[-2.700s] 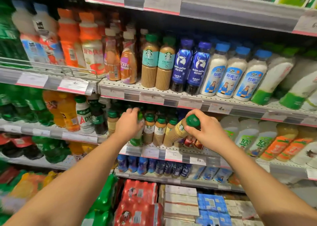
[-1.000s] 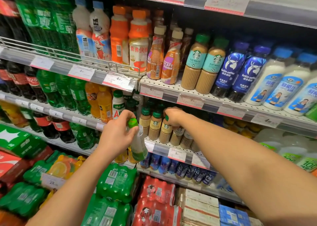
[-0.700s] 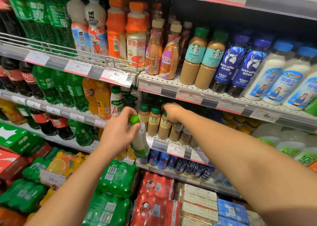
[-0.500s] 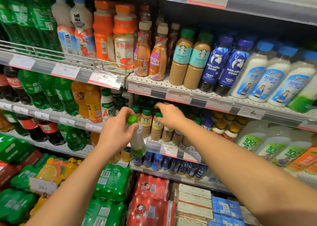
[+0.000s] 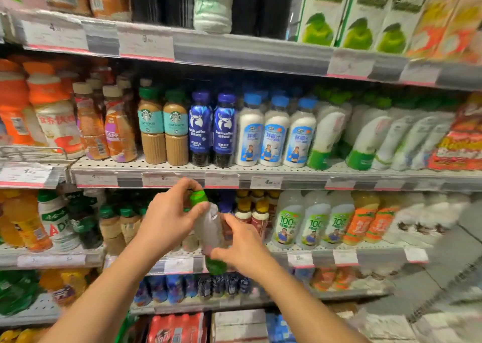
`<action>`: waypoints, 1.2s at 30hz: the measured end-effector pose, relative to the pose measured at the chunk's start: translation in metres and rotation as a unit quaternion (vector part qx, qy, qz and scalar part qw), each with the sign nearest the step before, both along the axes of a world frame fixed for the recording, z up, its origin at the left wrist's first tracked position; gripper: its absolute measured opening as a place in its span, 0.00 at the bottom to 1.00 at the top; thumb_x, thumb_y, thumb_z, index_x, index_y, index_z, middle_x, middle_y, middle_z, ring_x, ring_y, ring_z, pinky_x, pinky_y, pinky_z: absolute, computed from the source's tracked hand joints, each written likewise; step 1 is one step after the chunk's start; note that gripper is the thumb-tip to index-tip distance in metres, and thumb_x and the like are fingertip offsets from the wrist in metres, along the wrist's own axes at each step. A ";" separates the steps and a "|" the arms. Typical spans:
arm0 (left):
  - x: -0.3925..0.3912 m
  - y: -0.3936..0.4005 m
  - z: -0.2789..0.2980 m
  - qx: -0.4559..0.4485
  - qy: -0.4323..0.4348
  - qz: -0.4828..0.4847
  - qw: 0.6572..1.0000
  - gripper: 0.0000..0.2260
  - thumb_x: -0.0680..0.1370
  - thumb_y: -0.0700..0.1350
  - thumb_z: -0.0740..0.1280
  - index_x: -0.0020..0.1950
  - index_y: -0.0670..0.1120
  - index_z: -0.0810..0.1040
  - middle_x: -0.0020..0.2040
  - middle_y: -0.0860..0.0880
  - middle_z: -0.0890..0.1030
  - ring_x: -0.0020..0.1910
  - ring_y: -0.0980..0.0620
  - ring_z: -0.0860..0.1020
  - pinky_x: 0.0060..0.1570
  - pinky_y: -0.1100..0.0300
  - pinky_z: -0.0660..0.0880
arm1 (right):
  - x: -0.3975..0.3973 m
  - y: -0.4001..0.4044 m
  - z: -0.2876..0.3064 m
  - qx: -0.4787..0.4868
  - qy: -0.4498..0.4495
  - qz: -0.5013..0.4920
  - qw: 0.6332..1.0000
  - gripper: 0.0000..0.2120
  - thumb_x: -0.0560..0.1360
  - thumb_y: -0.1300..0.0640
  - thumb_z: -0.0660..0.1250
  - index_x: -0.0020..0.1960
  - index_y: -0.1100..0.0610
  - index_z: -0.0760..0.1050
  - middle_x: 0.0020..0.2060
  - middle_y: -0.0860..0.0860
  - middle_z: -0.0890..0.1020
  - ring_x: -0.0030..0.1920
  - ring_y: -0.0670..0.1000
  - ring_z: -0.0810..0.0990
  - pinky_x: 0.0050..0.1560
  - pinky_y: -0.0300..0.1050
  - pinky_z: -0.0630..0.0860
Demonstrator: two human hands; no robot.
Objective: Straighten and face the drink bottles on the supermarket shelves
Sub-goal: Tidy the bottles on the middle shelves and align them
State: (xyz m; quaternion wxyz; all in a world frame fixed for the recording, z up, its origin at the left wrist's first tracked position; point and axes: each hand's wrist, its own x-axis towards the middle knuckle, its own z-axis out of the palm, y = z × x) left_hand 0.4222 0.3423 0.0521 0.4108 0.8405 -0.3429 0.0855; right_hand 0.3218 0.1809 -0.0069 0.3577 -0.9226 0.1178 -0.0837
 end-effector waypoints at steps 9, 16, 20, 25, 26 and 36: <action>-0.074 -0.111 0.044 -0.097 0.034 -0.118 0.988 0.10 0.78 0.50 0.72 0.58 0.55 0.77 0.50 0.58 0.85 0.51 0.63 0.82 0.51 0.55 0.80 | -0.078 -0.106 0.030 -0.041 -0.093 -0.104 0.989 0.24 0.68 0.47 0.73 0.62 0.51 0.76 0.53 0.47 0.78 0.55 0.52 0.77 0.55 0.46 0.74; -0.089 -0.165 0.046 0.037 -0.128 -0.065 0.989 0.19 0.80 0.57 0.63 0.69 0.53 0.74 0.64 0.53 0.79 0.64 0.52 0.75 0.61 0.53 0.74 | -0.113 -0.182 0.063 -0.012 -0.170 -0.193 0.966 0.23 0.68 0.39 0.76 0.56 0.50 0.77 0.48 0.44 0.79 0.48 0.47 0.79 0.47 0.46 0.76; -0.088 -0.186 0.025 0.148 -0.185 -0.040 0.971 0.25 0.78 0.54 0.68 0.73 0.48 0.72 0.72 0.49 0.74 0.71 0.47 0.70 0.68 0.50 0.70 | -0.123 -0.210 0.082 0.052 -0.187 -0.206 0.959 0.22 0.70 0.44 0.78 0.60 0.50 0.78 0.48 0.43 0.83 0.46 0.39 0.80 0.44 0.37 0.77; -0.082 -0.196 0.012 0.183 -0.205 -0.017 0.961 0.27 0.77 0.56 0.67 0.74 0.49 0.70 0.74 0.49 0.72 0.72 0.46 0.69 0.69 0.47 0.71 | -0.129 -0.232 0.090 0.094 -0.195 -0.203 0.955 0.20 0.72 0.45 0.78 0.61 0.48 0.78 0.49 0.43 0.85 0.47 0.44 0.83 0.48 0.46 0.81; -0.081 -0.197 0.012 0.187 -0.210 -0.011 0.960 0.27 0.76 0.57 0.67 0.73 0.50 0.69 0.74 0.49 0.72 0.72 0.46 0.69 0.68 0.47 0.71 | -0.129 -0.236 0.091 0.105 -0.196 -0.201 0.954 0.20 0.72 0.46 0.78 0.61 0.49 0.78 0.49 0.43 0.84 0.47 0.43 0.83 0.47 0.44 0.81; -0.064 -0.198 0.000 0.238 -0.210 0.012 0.948 0.28 0.74 0.54 0.70 0.73 0.49 0.73 0.71 0.49 0.76 0.68 0.45 0.74 0.66 0.46 0.74 | -0.103 -0.271 0.139 0.062 -0.276 -0.219 0.934 0.27 0.78 0.54 0.73 0.73 0.50 0.65 0.61 0.45 0.80 0.59 0.44 0.79 0.60 0.47 0.78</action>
